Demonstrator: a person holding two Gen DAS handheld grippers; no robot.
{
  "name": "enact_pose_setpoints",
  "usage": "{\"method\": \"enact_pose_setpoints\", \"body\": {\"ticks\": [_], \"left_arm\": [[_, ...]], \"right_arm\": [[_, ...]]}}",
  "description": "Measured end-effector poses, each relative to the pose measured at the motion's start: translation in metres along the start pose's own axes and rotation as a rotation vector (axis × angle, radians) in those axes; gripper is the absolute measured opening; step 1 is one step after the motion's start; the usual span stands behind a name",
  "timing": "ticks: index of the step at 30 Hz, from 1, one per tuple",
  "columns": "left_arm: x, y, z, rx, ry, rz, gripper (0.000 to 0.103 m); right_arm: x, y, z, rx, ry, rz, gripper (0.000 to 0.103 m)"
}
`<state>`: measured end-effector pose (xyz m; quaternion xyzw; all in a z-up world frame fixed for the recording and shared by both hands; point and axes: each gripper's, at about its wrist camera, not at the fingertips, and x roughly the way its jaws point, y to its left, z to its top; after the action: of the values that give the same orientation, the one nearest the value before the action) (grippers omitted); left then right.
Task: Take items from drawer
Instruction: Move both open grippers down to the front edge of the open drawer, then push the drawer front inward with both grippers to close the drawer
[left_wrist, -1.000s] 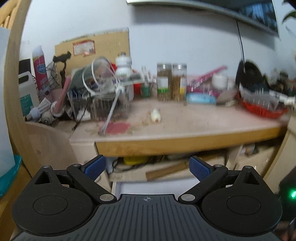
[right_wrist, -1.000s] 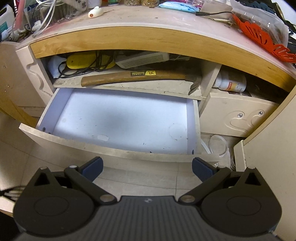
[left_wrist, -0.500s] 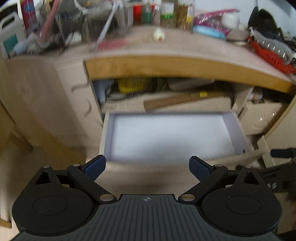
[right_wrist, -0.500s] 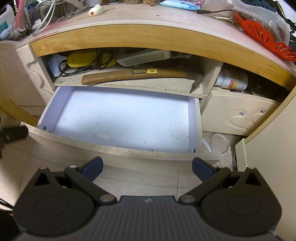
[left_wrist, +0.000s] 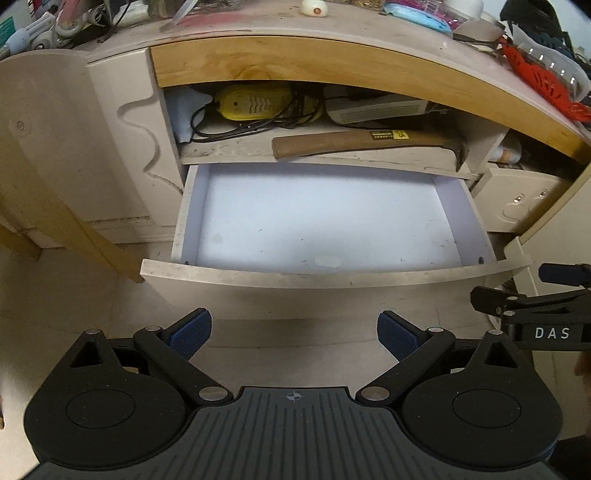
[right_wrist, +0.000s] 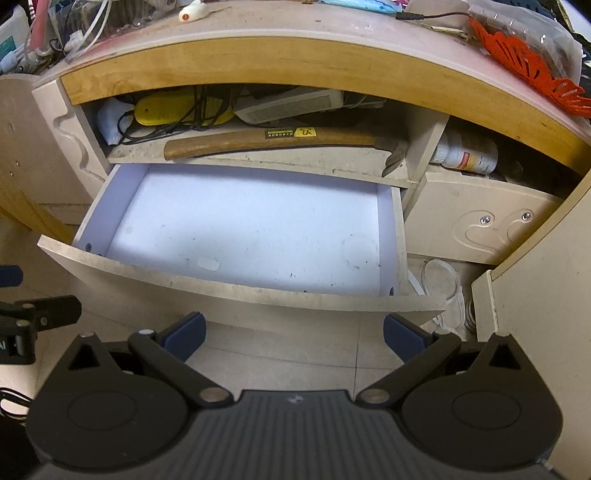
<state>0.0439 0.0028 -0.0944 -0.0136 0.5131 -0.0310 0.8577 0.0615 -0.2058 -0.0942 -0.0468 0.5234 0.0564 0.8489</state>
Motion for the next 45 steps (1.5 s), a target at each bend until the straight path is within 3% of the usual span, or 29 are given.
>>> {"method": "enact_pose_setpoints", "body": {"ticks": [27, 41, 45], "left_arm": [[0.097, -0.001, -0.007, -0.01, -0.001, 0.038, 0.099], [0.122, 0.002, -0.006, 0.001, 0.05, 0.049, 0.099], [0.128, 0.009, 0.001, -0.045, 0.086, 0.045, 0.099]], "right_arm": [[0.085, -0.01, -0.015, -0.008, 0.056, -0.075, 0.103], [0.105, -0.018, -0.013, 0.063, 0.096, -0.088, 0.103], [0.11, -0.022, -0.008, 0.09, 0.111, -0.085, 0.103]]}}
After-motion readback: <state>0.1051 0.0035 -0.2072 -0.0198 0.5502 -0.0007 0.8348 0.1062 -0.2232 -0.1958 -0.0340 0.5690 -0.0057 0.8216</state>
